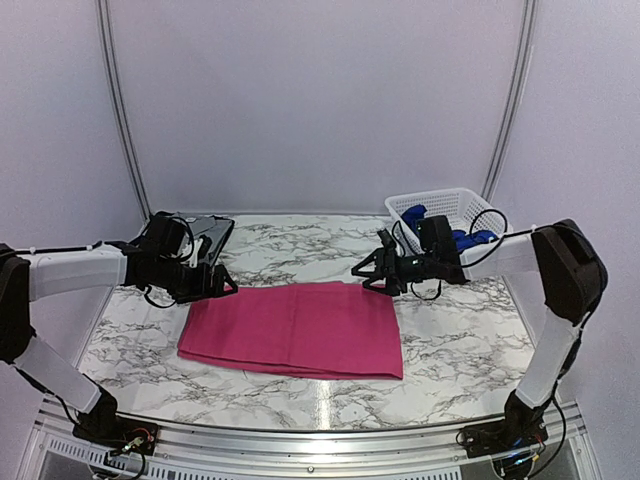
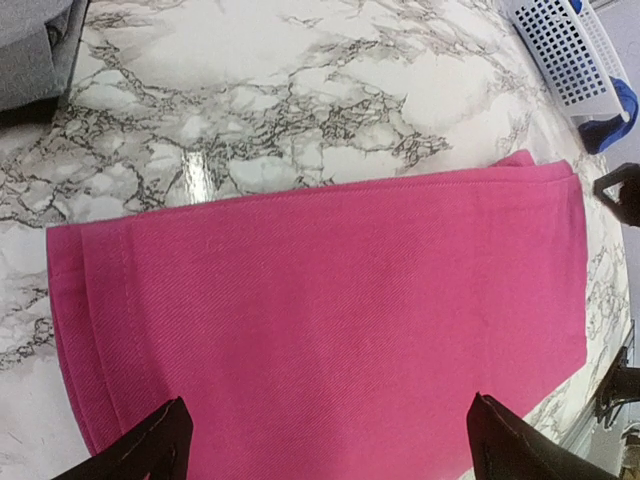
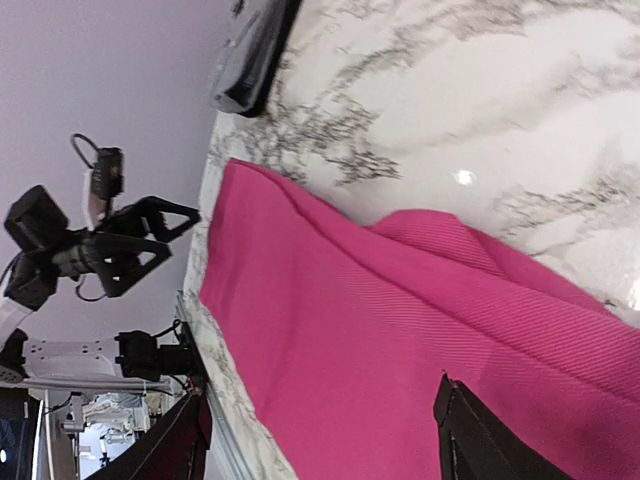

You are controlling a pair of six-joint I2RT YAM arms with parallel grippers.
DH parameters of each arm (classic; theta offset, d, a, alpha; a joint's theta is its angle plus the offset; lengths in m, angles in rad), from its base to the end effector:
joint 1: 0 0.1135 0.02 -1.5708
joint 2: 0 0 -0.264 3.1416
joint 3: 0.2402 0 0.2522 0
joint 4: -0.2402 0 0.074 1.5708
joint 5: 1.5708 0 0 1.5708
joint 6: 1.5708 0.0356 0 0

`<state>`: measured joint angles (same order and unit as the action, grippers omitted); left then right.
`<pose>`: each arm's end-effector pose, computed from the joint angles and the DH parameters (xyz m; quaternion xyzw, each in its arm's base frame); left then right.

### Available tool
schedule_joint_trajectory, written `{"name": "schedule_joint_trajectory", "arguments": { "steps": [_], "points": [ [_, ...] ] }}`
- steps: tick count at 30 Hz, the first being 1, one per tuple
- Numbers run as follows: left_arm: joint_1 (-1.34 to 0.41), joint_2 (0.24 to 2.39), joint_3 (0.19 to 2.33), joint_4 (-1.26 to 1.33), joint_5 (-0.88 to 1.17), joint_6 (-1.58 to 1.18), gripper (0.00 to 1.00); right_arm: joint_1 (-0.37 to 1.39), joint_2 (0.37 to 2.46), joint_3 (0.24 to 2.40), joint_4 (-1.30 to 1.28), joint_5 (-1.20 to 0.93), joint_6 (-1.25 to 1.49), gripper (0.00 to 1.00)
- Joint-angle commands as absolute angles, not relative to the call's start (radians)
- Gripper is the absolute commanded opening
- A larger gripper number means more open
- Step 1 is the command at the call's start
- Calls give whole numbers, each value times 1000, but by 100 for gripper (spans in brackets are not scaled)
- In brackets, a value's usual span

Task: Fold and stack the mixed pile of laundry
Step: Smooth out the 1/2-rectangle-folded trousers at the center of the board.

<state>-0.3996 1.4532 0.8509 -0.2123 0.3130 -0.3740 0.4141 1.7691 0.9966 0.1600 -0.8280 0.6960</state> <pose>0.2711 -0.1264 0.2079 0.0693 0.9172 -0.2717 0.2831 0.3278 0.1727 0.1879 -0.0695 0.8304 0.5258 0.1706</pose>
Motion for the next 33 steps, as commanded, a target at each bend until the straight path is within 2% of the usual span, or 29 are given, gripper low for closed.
{"name": "schedule_joint_trajectory", "arguments": {
  "steps": [1, 7, 13, 19, 25, 33],
  "points": [
    [-393, 1503, 890, -249, 258, -365, 99, 388, 1886, 1042, 67, -772, 625, 71],
    [-380, 1556, 860, -250, 197, -387, 99, 375, 2005, 1132, -93, -681, 507, 66],
    [-346, 1463, 816, -292, 136, -419, 99, 382, 1799, 1185, -282, -643, 450, 67],
    [-319, 1442, 794, -368, 98, -423, 99, 383, 1623, 984, -421, -574, 464, 66],
    [-318, 1458, 765, -355, 144, -432, 99, 382, 1581, 772, -350, -567, 504, 66],
    [-311, 1476, 741, -340, 156, -434, 99, 381, 1659, 699, -221, -591, 525, 60]
  ]
}}
